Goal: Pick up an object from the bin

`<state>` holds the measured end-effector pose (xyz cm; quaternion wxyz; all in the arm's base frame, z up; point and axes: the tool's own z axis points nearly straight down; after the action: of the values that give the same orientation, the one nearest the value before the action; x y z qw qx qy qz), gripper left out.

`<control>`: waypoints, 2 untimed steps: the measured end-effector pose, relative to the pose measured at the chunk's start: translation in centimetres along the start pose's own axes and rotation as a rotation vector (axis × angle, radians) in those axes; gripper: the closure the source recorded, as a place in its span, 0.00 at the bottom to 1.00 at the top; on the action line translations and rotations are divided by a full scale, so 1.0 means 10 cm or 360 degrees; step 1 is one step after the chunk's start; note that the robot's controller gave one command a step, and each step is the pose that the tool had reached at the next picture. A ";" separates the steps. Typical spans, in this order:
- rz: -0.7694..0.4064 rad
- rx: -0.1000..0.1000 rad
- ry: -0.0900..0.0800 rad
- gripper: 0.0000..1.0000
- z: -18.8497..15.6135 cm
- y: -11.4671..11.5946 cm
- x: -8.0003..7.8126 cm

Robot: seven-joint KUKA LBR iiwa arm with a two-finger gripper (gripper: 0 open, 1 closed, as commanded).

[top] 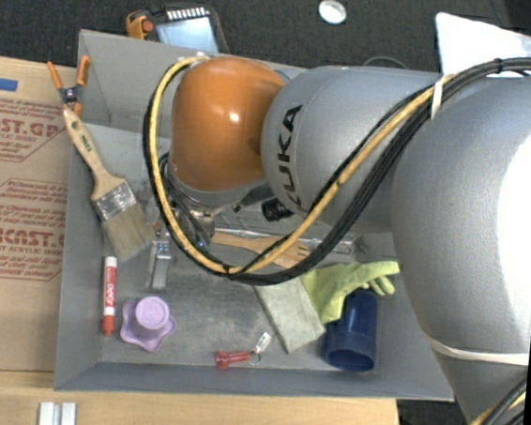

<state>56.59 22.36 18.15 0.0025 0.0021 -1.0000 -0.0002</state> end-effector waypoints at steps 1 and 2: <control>0.0004 -0.0002 -0.0010 0.00 -0.05 -0.01 -0.01; -0.0286 -0.0001 -0.0012 0.00 0.70 -0.06 0.53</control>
Offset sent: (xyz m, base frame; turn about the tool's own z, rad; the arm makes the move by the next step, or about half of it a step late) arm -0.0849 -0.0078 -0.1115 -0.2799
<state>51.21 21.77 11.16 -0.0011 0.0917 -0.9958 -0.0009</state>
